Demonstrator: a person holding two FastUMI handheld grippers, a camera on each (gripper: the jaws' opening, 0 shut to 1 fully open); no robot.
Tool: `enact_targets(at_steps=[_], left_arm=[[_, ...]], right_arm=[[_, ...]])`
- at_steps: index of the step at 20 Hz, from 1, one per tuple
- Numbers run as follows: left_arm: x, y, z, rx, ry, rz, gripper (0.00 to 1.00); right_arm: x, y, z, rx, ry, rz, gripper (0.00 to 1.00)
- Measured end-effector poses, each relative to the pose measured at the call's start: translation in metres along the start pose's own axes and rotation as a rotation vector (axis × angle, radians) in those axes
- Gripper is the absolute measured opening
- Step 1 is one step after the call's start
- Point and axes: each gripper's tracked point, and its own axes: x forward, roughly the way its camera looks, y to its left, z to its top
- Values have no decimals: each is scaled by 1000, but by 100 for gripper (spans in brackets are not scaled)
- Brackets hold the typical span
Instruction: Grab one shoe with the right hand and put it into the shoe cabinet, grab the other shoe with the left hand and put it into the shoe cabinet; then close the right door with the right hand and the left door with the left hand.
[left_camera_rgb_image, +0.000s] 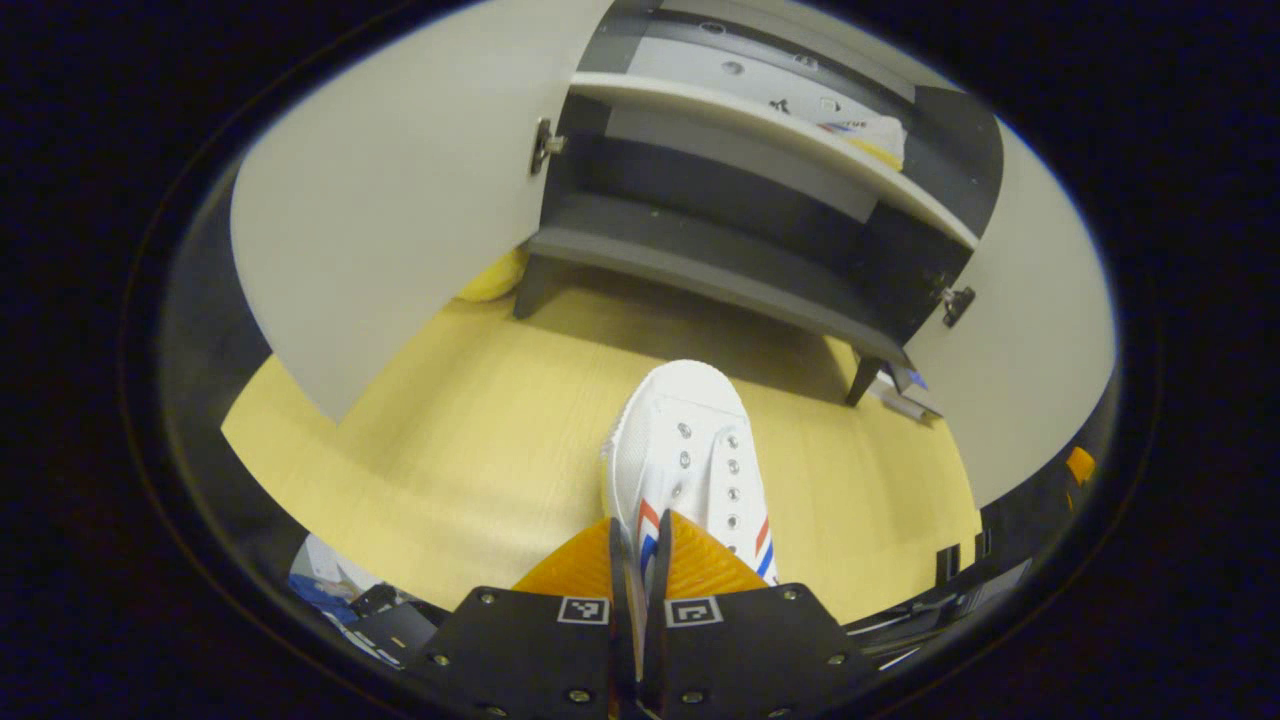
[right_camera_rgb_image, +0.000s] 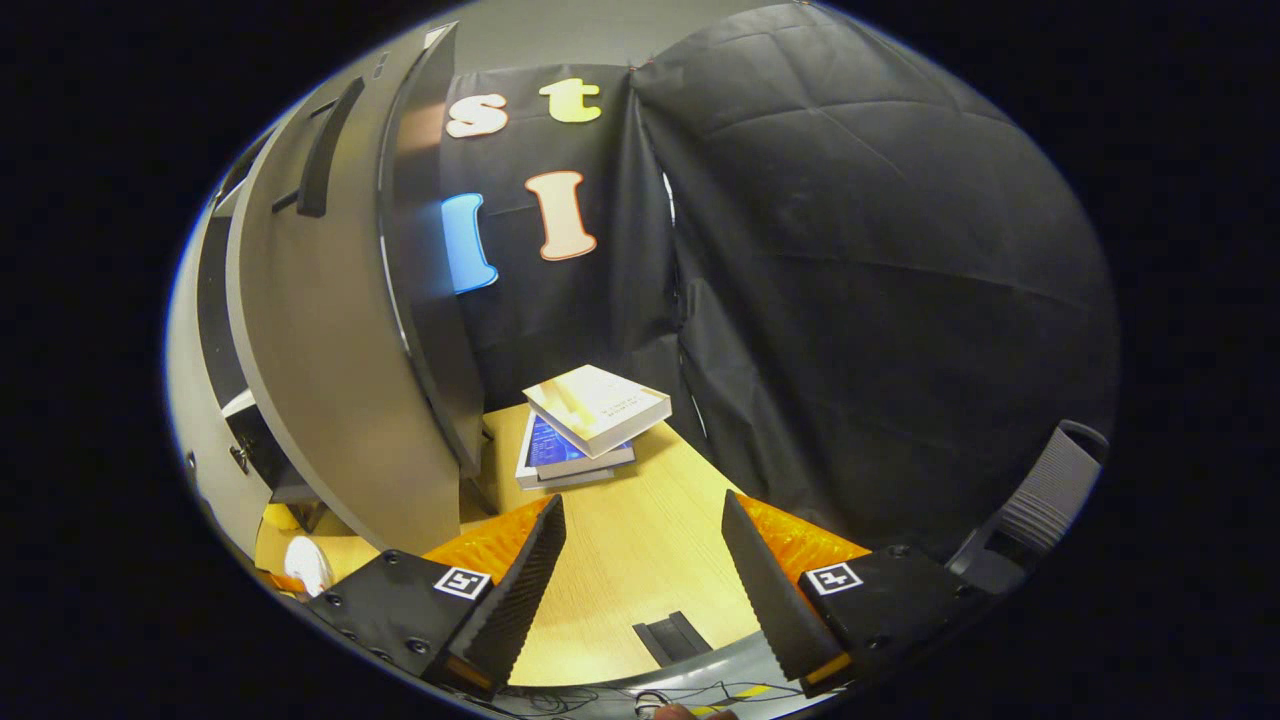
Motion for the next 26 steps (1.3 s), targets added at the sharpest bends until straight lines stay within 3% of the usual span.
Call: enact_targets(at_steps=[4,9,18,26], left_arm=[[-50,11,89,71,-128,4,5],[-102,24,134,19,-284,12,5],[-105,25,138,41,-440,-33,5],[-103,24,139,-12,-532,-39,5]], right_arm=[[15,11,7,-18,-2,26,99],[36,11,17,1,-11,22,99],[50,-23,24,35,-28,-37,98],[61,-63,37,66,-37,-118,98]])
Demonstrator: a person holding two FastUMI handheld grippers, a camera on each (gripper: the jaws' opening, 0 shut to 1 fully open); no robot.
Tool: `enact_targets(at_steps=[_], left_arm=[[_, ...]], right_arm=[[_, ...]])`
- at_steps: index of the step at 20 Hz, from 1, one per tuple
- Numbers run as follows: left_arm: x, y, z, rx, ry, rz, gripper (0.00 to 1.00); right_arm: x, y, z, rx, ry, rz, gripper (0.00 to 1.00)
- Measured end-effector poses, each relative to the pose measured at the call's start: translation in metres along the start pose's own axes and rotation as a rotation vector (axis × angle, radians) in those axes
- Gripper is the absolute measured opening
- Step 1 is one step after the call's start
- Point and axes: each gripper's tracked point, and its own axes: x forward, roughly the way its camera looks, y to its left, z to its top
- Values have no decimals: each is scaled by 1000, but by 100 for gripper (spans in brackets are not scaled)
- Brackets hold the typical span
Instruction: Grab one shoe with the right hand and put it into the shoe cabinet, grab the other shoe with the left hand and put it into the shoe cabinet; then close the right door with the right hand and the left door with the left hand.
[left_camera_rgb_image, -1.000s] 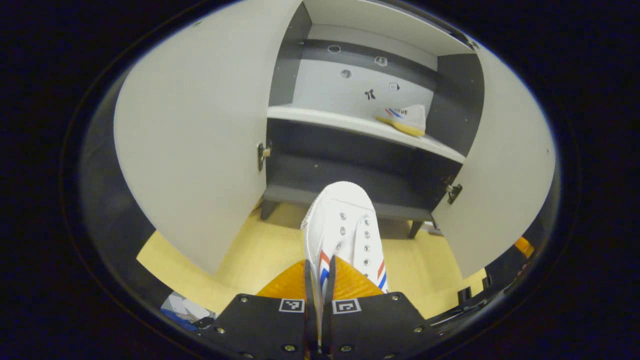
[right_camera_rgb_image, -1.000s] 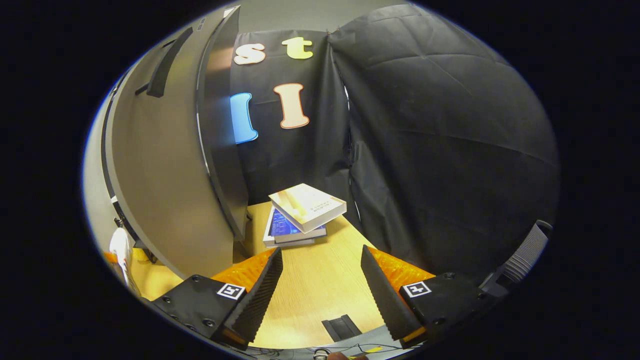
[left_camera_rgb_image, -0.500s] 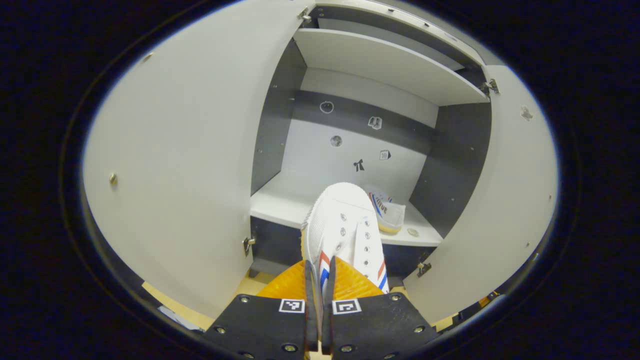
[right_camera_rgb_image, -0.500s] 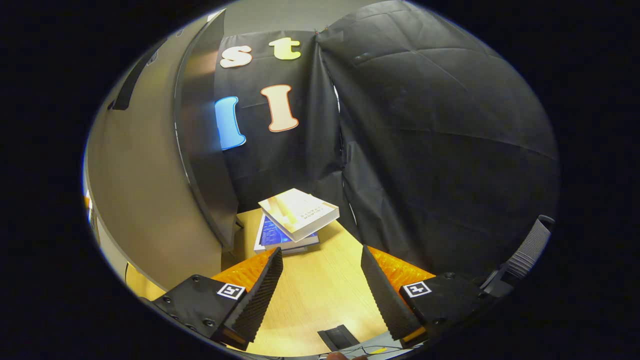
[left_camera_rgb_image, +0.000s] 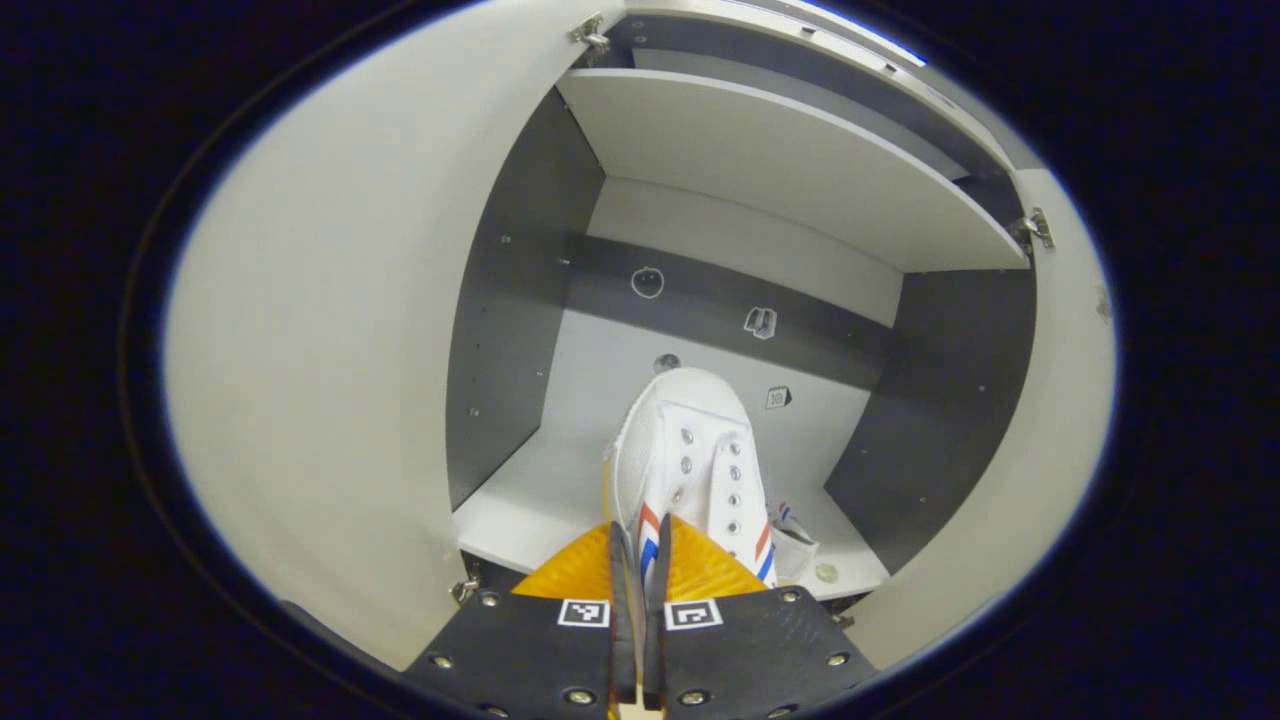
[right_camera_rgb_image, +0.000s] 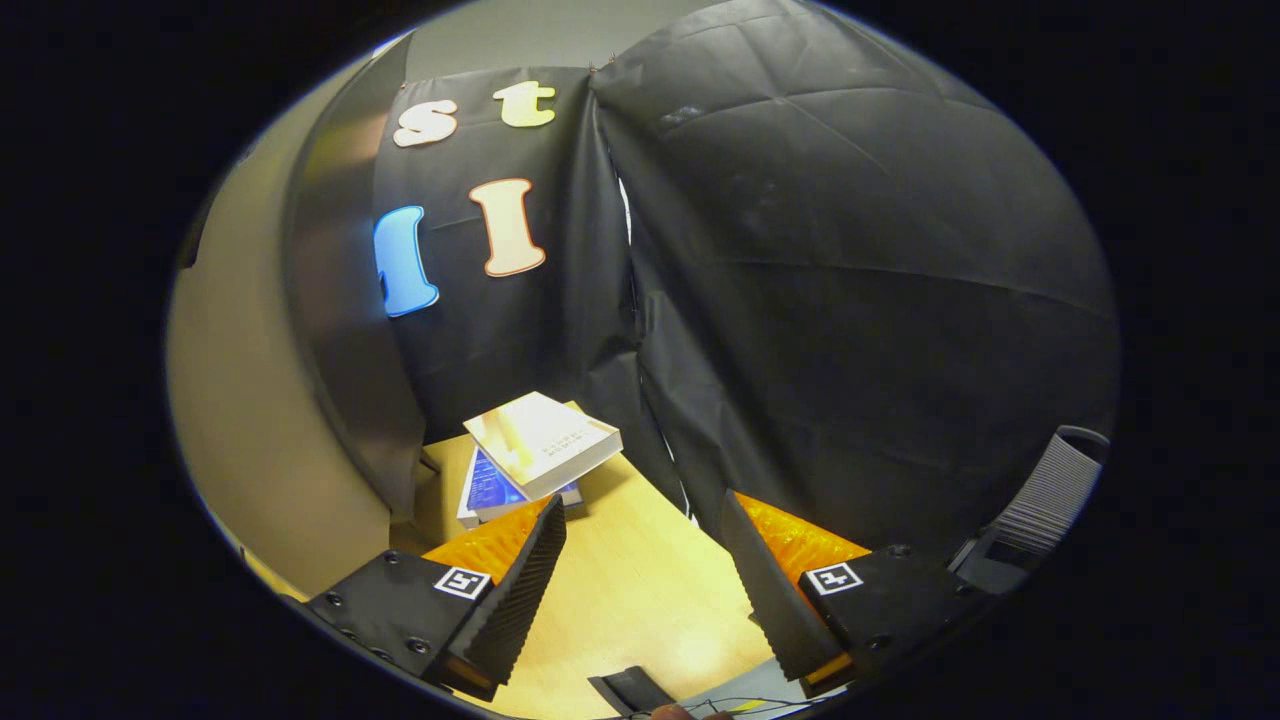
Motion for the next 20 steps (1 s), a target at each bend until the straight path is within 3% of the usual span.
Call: enact_targets(at_steps=[5,10,20], left_arm=[[-1,0,-3,-22,18,-7,5],[-1,1,-6,-22,50,5,5],[5,1,-11,-2,148,-15,5]], right_arm=[[12,5,6,0,12,9,98],[16,5,12,-79,11,14,98],[13,-3,-21,-61,83,-8,99]])
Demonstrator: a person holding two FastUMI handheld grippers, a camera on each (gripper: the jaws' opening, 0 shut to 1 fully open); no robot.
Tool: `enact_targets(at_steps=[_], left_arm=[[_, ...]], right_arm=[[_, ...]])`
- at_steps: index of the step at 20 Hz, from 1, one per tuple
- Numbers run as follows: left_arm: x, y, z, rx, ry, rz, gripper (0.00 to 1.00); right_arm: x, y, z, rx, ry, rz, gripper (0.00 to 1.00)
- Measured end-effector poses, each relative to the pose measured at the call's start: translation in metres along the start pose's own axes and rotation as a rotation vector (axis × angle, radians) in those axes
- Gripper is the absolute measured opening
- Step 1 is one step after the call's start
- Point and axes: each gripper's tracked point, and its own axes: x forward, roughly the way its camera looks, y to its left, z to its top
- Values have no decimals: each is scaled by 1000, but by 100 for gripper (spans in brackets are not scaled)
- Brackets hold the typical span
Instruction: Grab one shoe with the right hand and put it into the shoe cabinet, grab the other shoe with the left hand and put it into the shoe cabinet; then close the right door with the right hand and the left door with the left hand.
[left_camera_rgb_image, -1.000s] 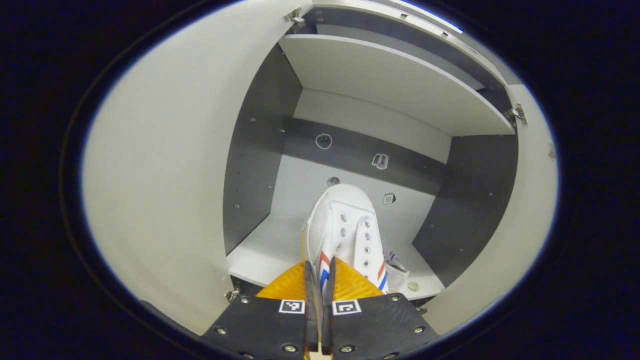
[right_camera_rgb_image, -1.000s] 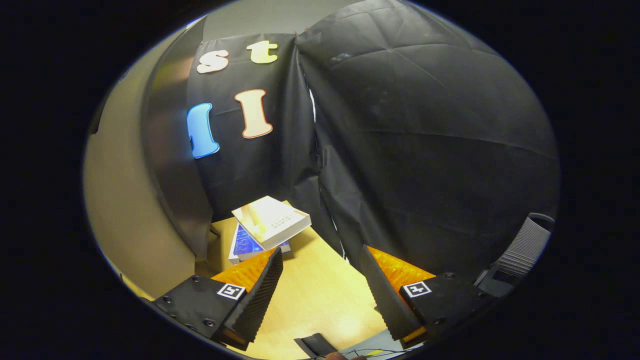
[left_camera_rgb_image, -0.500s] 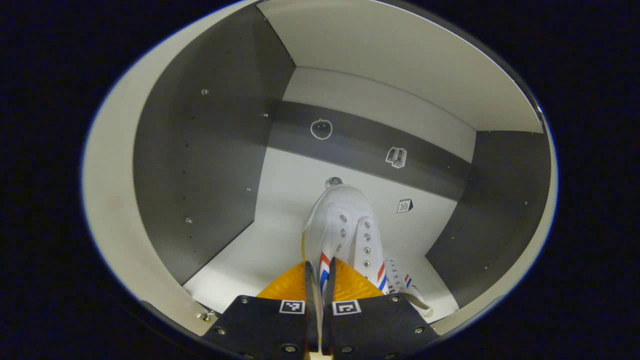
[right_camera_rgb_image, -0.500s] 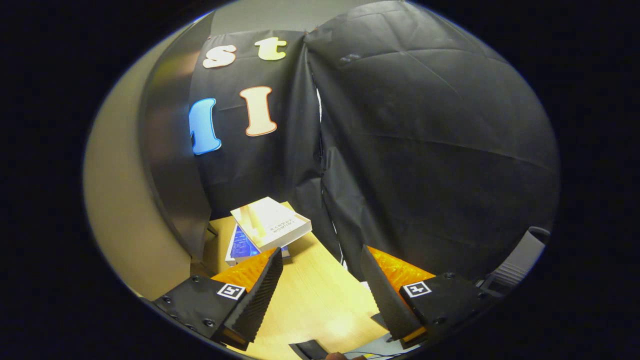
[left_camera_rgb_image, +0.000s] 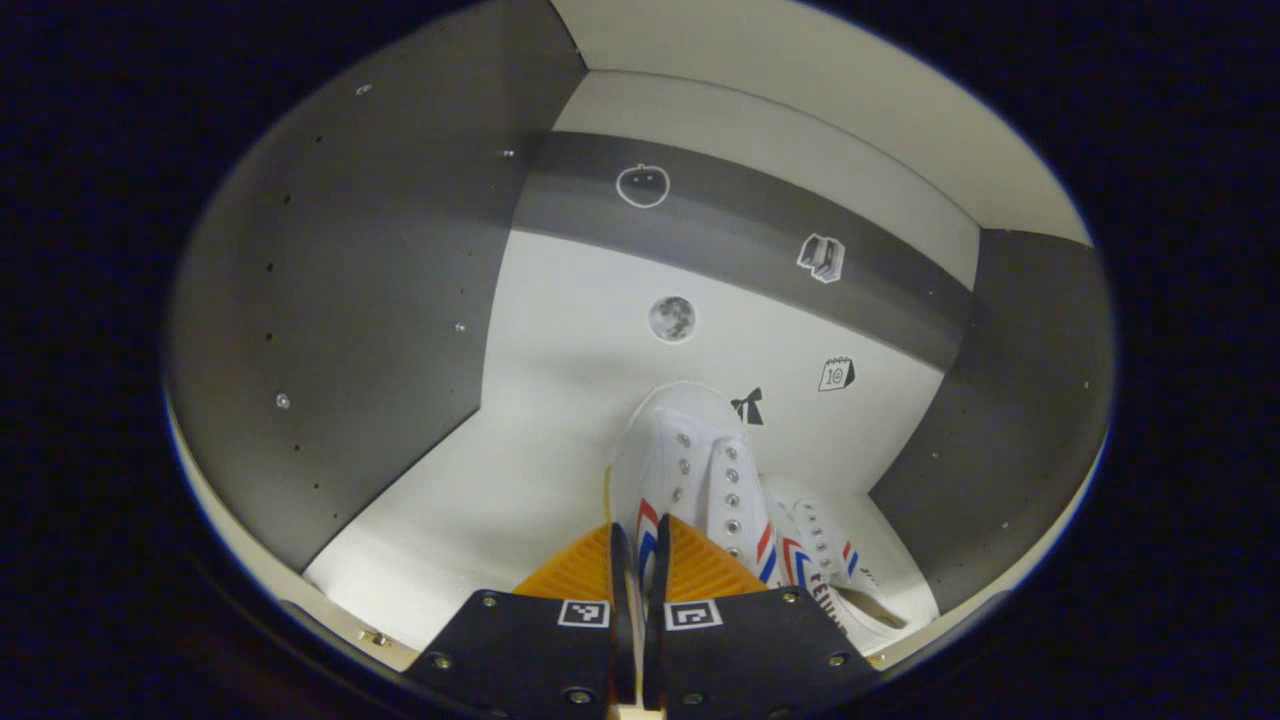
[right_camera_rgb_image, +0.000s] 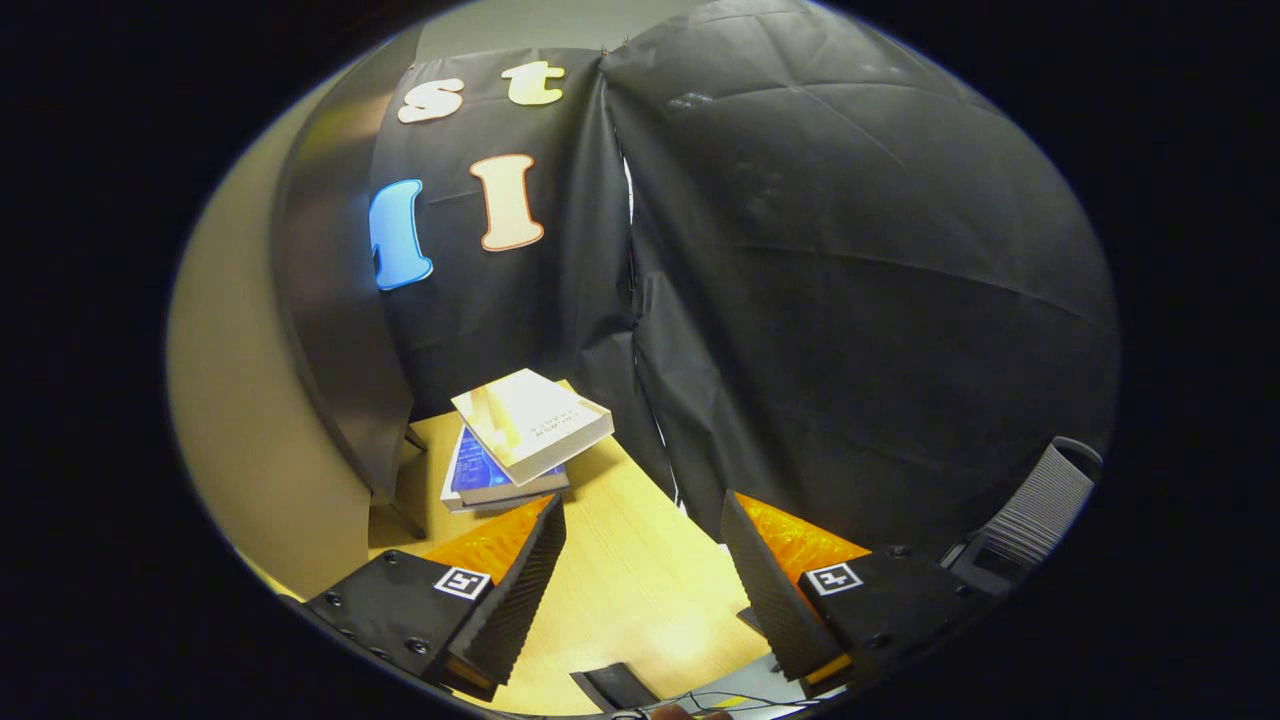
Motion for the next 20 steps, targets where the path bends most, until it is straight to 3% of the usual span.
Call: enact_targets(at_steps=[2,4,6,8,9,10,13,16,20], left_arm=[[3,2,-6,19,21,10,3],[6,3,-12,31,60,6,11],[2,-3,-13,20,70,-8,11],[4,1,1,56,15,19,26],[0,5,9,89,-14,41,26],[-16,3,18,123,-35,49,35],[-47,-5,28,258,-95,66,99],[-104,-22,47,337,-202,76,100],[-183,-46,61,313,-341,12,100]], right_arm=[[1,0,-18,-21,42,-1,99],[0,3,-21,-7,49,6,99],[-1,4,-24,3,53,9,99],[-4,1,-22,10,45,5,99],[-5,0,-21,18,38,2,99],[-6,-1,-20,29,36,1,98],[-5,-7,-22,56,45,0,98],[-2,-7,-13,56,29,14,99],[4,6,13,23,-14,47,99]])
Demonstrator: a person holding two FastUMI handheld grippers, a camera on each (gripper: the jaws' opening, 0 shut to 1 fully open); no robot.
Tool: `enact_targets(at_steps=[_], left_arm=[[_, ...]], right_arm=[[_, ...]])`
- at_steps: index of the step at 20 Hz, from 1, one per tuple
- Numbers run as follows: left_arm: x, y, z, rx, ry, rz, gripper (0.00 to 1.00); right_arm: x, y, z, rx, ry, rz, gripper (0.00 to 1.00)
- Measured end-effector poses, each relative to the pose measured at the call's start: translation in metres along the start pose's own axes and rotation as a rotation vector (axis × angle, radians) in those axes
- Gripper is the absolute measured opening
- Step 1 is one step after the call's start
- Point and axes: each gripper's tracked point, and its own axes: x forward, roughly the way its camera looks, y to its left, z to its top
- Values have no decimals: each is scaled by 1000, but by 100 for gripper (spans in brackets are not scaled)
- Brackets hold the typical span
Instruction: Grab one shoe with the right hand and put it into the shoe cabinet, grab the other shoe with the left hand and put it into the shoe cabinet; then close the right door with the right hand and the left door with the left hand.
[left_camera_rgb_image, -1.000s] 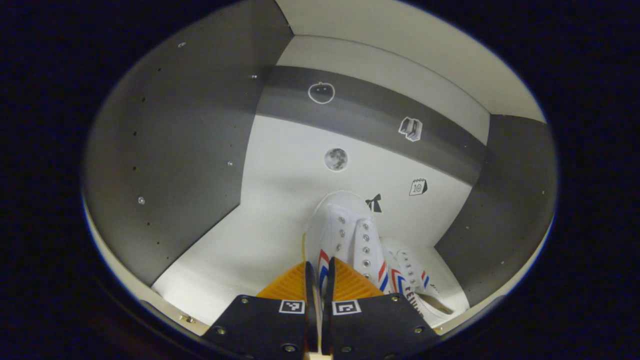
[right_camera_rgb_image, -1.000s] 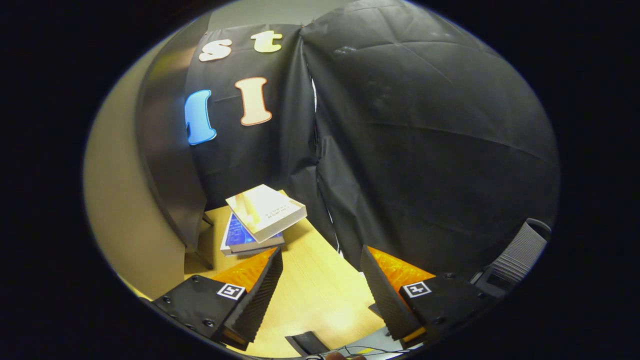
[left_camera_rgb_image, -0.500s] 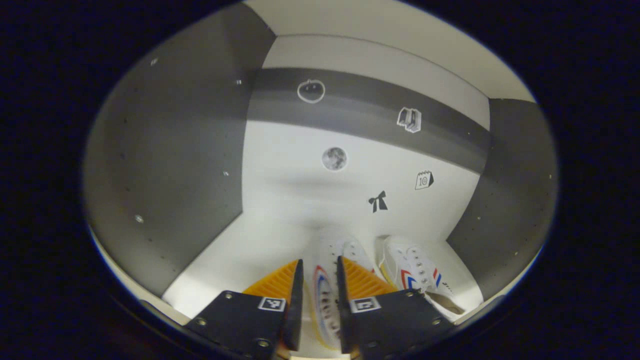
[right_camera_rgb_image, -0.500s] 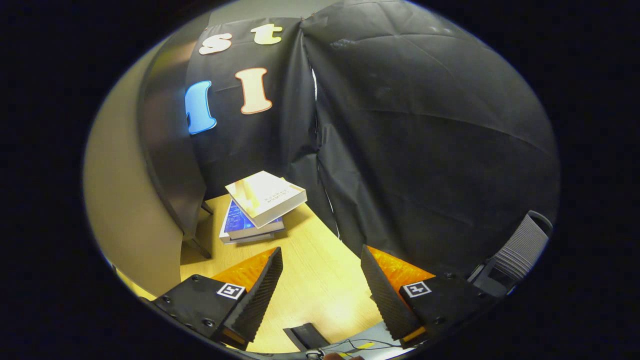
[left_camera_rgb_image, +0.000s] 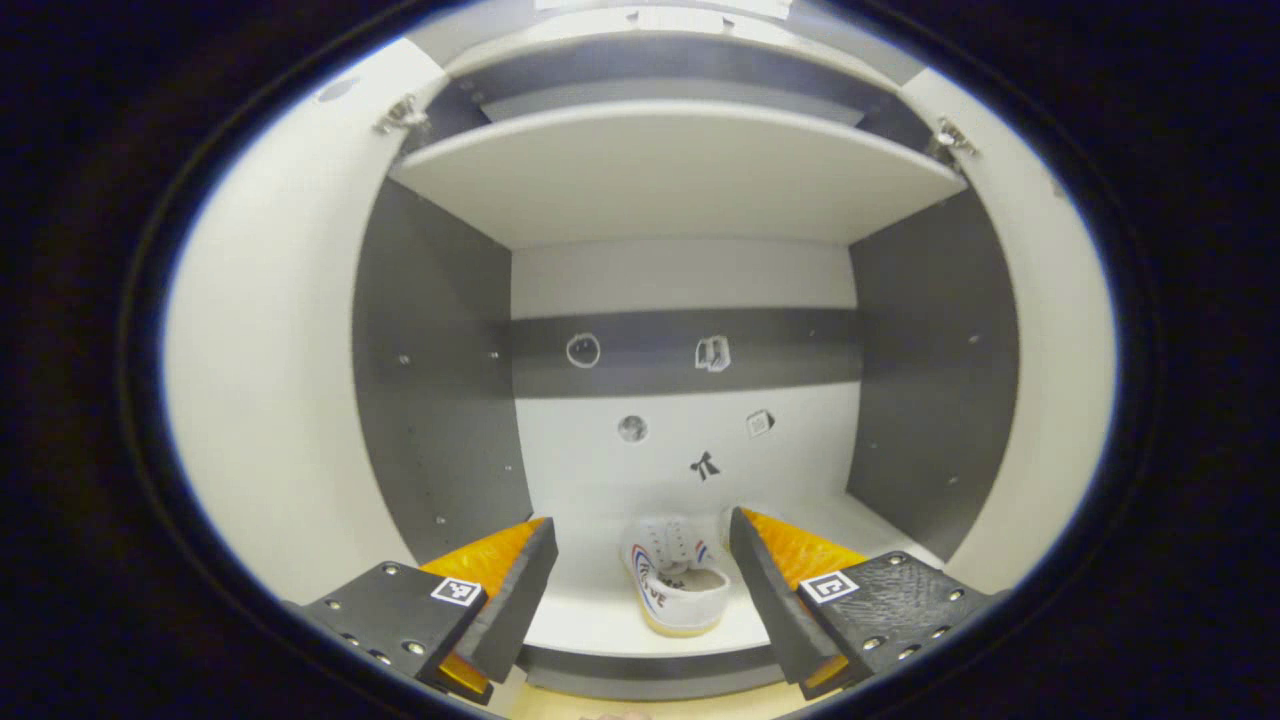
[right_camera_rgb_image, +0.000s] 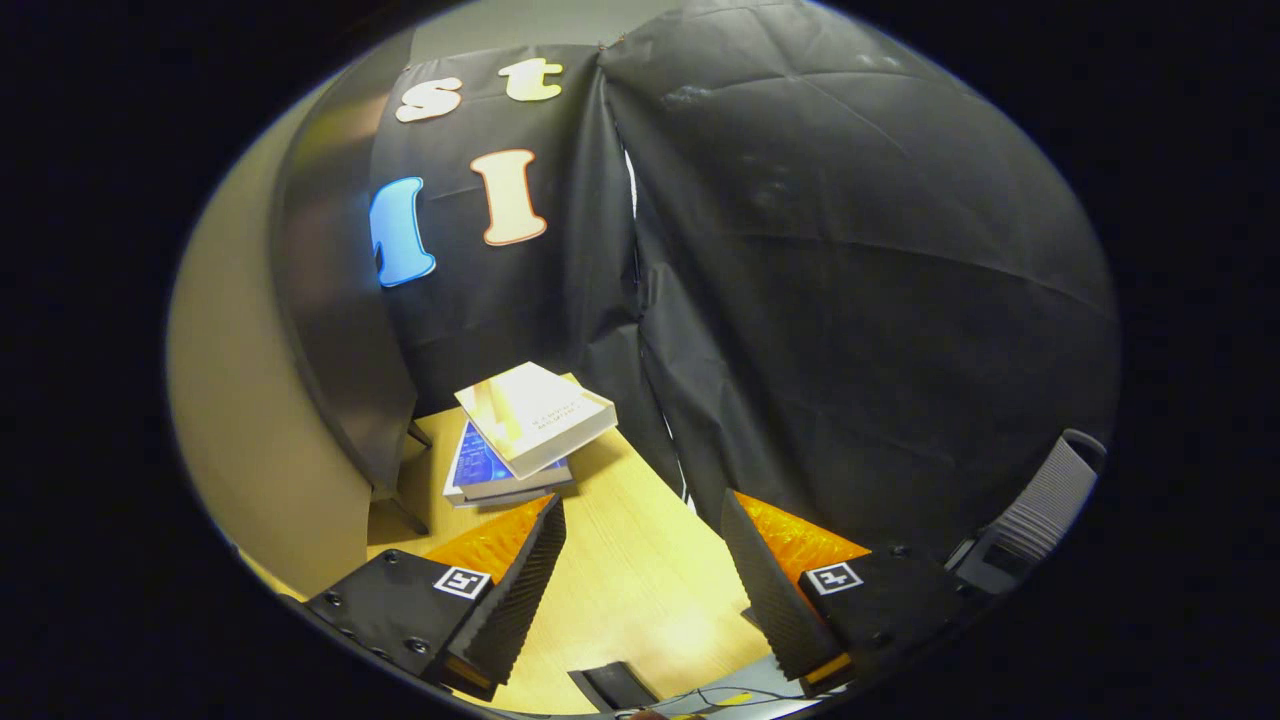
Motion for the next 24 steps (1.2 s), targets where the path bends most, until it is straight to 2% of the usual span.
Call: enact_targets(at_steps=[3,7,12,13,14,15,17,18,19,20,24], left_arm=[[-48,-5,13,-5,-81,-28,100],[-95,-2,7,2,-133,21,100],[-147,7,-24,-37,-86,70,100],[-157,11,-33,-50,-81,82,99],[-165,12,-42,-61,-65,81,100],[-171,13,-53,-68,-45,79,99],[-185,20,-72,-66,-1,92,100],[-192,22,-79,-64,11,98,99],[-201,24,-86,-60,22,105,100],[-206,25,-91,-63,33,113,100],[-212,16,-110,-97,87,93,100]], right_arm=[[1,19,27,-2,-41,47,99],[-6,57,64,15,-79,145,98],[-30,90,114,-1,-153,234,98],[-35,94,121,0,-164,245,93],[-39,98,126,1,-169,258,92],[-45,103,130,3,-176,273,98],[-60,113,145,14,-200,309,98],[-67,118,153,18,-216,329,93],[-74,122,160,18,-231,343,93],[-81,124,168,14,-249,353,98],[-107,138,192,17,-315,396,98]])
